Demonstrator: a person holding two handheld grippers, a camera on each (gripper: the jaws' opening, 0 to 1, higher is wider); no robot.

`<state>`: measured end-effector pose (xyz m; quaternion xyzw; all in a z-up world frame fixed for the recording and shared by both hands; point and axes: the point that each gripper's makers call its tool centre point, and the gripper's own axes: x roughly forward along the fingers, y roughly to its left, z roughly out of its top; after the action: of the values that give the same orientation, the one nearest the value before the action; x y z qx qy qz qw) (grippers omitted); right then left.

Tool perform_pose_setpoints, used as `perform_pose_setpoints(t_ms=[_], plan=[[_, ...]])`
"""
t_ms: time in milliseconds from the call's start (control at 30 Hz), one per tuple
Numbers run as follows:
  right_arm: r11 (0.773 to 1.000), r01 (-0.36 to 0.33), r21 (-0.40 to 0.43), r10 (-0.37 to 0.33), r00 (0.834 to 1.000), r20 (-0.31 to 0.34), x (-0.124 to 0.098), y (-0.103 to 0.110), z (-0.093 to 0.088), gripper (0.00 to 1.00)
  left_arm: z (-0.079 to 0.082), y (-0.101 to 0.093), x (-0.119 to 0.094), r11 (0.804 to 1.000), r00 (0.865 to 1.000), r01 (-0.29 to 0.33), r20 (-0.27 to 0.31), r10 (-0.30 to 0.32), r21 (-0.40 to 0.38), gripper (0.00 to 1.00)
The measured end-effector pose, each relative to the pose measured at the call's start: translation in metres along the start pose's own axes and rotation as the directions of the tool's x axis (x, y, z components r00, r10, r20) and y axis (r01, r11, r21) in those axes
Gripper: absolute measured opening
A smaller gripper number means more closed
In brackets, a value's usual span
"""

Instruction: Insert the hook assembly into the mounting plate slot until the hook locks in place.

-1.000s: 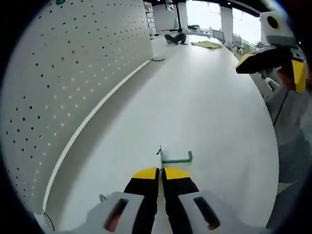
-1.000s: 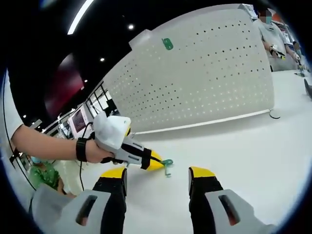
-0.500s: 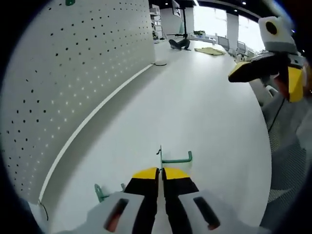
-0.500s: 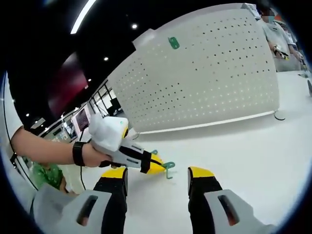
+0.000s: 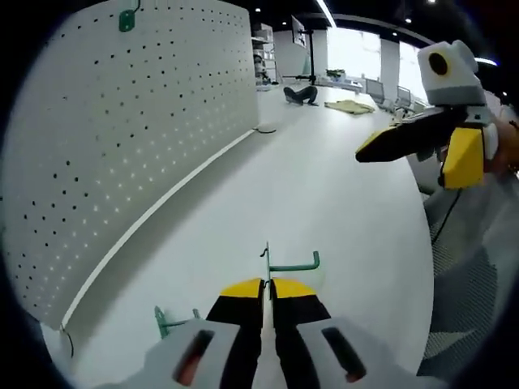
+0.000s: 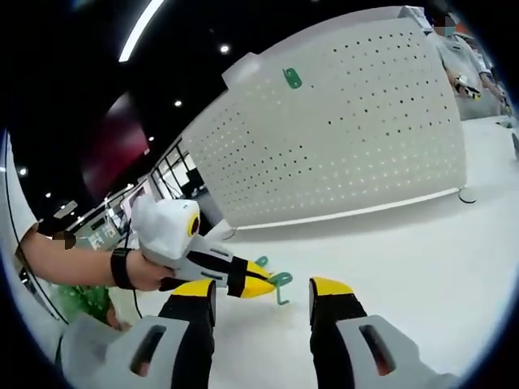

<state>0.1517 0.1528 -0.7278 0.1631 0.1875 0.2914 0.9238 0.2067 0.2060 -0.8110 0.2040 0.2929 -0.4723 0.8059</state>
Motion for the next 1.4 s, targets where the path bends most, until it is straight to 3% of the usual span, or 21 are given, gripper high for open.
perform_pose_setpoints(t_ms=[133,267,700,967,1300,1367,1400], plan=[[1.000,-0.008,-0.008,0.008,1.000,0.001,0.000,0.003,0.001,0.46,0.002,-0.004,-0.007,1.000,1.000,-0.007,0.022,0.008,-0.028,0.03],[1.000,-0.021,-0.001,0.021,1.000,0.008,0.000,0.008,0.002,0.46,0.016,-0.008,-0.017,1.000,0.995,-0.025,0.096,0.026,-0.019,0.03],[0.999,-0.040,0.005,0.040,0.999,0.023,-0.004,0.018,0.006,0.43,0.027,-0.020,-0.033,0.985,0.982,-0.037,0.174,0.066,-0.166,0.03],[0.999,-0.037,0.004,0.037,0.999,0.025,-0.004,0.019,0.007,0.36,0.035,-0.032,-0.041,0.980,0.971,-0.028,0.227,0.073,-0.197,0.03],[0.996,-0.063,0.066,0.061,0.998,0.036,-0.005,0.028,0.006,0.25,0.050,-0.040,-0.056,0.970,0.941,-0.005,0.327,0.086,-0.241,0.03],[0.996,-0.063,0.067,0.060,0.998,0.035,-0.005,0.027,0.006,0.24,0.054,-0.042,-0.058,0.969,0.927,0.011,0.365,0.082,-0.247,0.03],[0.996,-0.063,0.068,0.061,0.998,0.034,-0.006,0.027,0.006,0.23,0.054,-0.043,-0.058,0.968,0.927,0.012,0.366,0.083,-0.250,0.03]])
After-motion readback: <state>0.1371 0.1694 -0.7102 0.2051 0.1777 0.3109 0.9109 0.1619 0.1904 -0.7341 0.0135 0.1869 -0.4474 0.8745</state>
